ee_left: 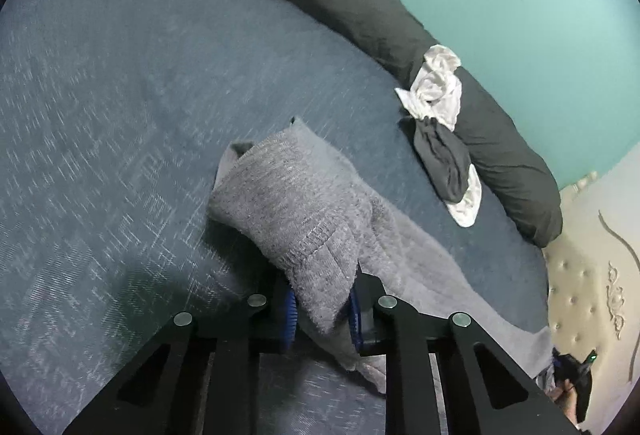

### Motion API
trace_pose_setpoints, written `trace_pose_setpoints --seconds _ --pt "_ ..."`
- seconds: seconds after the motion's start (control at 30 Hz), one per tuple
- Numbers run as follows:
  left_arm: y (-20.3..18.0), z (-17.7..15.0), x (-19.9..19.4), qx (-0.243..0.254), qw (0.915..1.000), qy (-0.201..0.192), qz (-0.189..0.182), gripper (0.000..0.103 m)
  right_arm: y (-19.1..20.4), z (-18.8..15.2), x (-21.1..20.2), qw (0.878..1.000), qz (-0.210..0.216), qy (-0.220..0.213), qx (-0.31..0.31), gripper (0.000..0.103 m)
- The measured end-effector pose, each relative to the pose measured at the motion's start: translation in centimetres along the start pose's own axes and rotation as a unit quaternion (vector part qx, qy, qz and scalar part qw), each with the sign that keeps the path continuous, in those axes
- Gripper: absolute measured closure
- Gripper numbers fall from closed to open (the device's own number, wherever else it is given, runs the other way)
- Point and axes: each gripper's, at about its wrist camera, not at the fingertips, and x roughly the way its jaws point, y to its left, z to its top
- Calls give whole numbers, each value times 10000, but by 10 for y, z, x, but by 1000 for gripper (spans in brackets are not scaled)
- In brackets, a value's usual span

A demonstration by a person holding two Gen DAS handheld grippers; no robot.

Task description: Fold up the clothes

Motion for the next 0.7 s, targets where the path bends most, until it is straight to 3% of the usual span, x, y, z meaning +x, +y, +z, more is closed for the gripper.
trace_pose_setpoints --seconds 0.17,0.37,0.5,0.7 --pt "-11 2 -32 185 9998 -92 -25 84 26 14 -42 9994 267 -118 -180 90" --pt "7 -7 -88 222 9996 -190 -25 84 46 13 -99 9972 612 -193 -377 91" --pt "24 -33 -123 167 9998 -129 4 85 39 -3 -130 9970 664 -97 -380 90" --pt "57 -81 -153 12 9999 98 115 85 15 -65 -145 9961 645 339 -500 91"
